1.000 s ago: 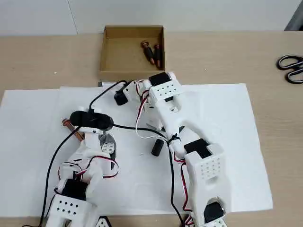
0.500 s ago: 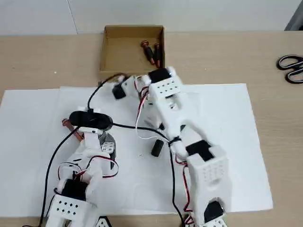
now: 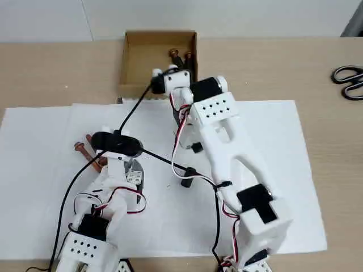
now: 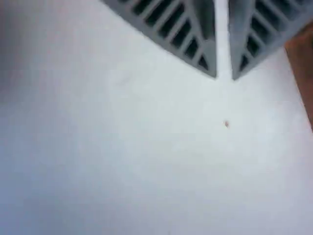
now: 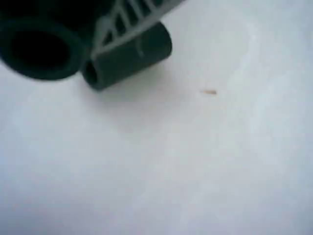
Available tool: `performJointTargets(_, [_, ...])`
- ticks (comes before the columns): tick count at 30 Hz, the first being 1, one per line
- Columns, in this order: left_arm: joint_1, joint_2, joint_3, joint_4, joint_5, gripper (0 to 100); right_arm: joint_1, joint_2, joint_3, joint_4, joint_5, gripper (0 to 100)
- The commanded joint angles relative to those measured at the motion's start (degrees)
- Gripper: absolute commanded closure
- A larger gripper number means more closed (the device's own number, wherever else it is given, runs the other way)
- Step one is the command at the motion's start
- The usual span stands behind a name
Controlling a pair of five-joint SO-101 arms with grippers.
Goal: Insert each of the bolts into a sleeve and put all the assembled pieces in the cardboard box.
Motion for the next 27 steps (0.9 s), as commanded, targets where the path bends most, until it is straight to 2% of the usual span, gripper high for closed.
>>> performJointTargets(1, [-1.1,-0.4,-6.6,-0.9,4.0,99,7.7,-7.9,5.9,0.1,-3.6,99.5])
performJointTargets(7, [-1.0,-0.1,-10.0,4.1,2.9,99,1.6,-12.8,15.4,-0.6,-3.3,99.5])
performJointTargets(10, [-1.0,-0.4,-7.3,7.5,3.1,99,-2.9,-13.6,16.8,-1.9,-3.2,99.5])
performJointTargets(16, [-1.1,-0.4,-1.5,7.6,3.1,99,-10.3,-13.8,16.7,-3.6,-0.9,99.5])
performJointTargets(27, [-1.0,-0.4,-1.4,7.9,3.1,99,-11.0,-14.0,3.7,-0.9,0.5,99.5])
